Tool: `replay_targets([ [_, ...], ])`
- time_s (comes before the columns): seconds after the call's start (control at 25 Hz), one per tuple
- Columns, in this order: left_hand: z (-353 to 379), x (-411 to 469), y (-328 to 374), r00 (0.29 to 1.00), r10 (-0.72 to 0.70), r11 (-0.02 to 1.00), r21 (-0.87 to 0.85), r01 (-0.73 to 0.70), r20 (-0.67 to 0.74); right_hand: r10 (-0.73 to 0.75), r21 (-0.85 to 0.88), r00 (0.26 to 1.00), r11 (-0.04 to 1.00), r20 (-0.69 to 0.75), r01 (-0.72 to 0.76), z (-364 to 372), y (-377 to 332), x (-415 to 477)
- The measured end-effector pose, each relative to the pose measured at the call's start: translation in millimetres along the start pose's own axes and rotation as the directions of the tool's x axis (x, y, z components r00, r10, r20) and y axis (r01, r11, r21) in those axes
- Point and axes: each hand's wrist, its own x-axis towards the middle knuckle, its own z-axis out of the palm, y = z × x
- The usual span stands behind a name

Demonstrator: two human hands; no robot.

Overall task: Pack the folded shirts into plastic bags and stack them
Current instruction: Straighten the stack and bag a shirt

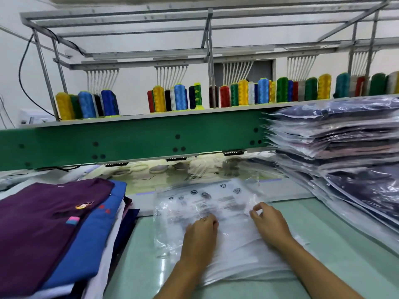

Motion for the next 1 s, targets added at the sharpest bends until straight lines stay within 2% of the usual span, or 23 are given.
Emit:
replay_targets([
  [0.12,-2,0,-1,0.996,0.013,1.0,-0.009,-0.014,-0.092,0.05,0.134,0.998,0.99,-0.039,-0.044,-3,-3,-3],
  [0.24,-3,-1,-2,0.992,0.033,0.998,0.065,-0.025,-0.12,0.054,0.291,0.993,0.956,-0.107,-0.021,-7,-4,-6],
  [0.44,-12,-8,23,0.95,0.272,0.962,0.032,-0.27,-0.155,-0.048,0.444,0.981,0.887,-0.186,0.127,-13,-15,-12],
  [0.56,-16,-6,43,0.908,0.338,0.94,0.047,-0.337,-0.248,-0.135,0.506,0.984,0.845,-0.118,0.177,-8,-28,-20],
  [0.68,-17,-4,45,0.899,0.333,0.942,0.055,-0.332,-0.284,-0.19,0.564,0.981,0.806,-0.042,0.18,-5,-33,-24],
  [0.88,-20,-6,33,0.917,0.288,0.957,0.119,-0.264,-0.277,-0.171,0.642,0.985,0.753,-0.024,0.147,-5,-32,-24],
  [1.0,-27,-7,8,0.961,0.148,0.986,0.105,-0.127,-0.232,-0.084,0.666,0.995,0.739,-0.057,0.101,-8,-24,-17],
])
